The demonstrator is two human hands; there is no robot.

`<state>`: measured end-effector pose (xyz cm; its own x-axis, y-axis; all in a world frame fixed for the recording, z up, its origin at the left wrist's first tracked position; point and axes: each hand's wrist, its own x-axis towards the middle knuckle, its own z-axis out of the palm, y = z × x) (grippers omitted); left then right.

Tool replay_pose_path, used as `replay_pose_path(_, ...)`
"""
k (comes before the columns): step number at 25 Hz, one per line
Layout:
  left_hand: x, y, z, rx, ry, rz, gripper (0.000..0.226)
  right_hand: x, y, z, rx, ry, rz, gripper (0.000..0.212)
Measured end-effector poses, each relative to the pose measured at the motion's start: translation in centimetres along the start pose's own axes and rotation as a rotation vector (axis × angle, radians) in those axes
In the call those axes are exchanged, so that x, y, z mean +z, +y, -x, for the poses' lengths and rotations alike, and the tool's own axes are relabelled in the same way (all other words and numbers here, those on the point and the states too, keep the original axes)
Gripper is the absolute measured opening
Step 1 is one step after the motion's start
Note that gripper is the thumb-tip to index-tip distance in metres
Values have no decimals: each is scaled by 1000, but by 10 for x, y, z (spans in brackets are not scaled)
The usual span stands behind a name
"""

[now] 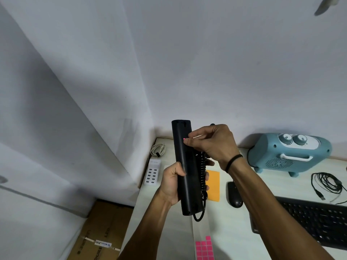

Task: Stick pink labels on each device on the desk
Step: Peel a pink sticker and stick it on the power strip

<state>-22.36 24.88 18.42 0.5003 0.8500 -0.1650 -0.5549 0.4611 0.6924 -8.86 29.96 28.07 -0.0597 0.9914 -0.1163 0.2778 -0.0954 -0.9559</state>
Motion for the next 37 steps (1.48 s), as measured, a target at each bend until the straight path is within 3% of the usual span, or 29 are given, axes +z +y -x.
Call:
replay_pose_path(5, 3, 1, -2, -2, -39, -37, 64, -7, -7, -6, 85, -94, 132, 47)
replay_pose_path(8, 2, 2, -3, -23, -67, -101, 59, -12, 0, -10, 95, -212, 89, 38)
replay_pose_path(13, -2, 4, -5, -81, -97, -73, 62, -17, 9, -19, 123, -251, -13, 18)
replay_pose_path(18, 5, 12, -12, -145, 77, -57, 53, -14, 31, -27, 131, -148, 55, 13)
replay_pose_path(21, 13, 23, -21, -176, 197, -32, 72, -8, 32, -24, 124, -119, 81, 14)
replay_pose_path(24, 16, 28, -27, -168, 297, -47, 70, -3, 32, -22, 114, -53, 85, 16)
replay_pose_path(29, 13, 27, -31, -182, 340, -27, 59, 1, 38, -26, 129, -22, 96, 19)
replay_pose_path(34, 0, 15, -29, -241, 329, 90, 76, 5, 61, -30, 210, -71, 90, 13)
replay_pose_path(37, -12, 8, -36, -271, 337, 48, 83, 8, 76, -36, 225, -64, 45, 21)
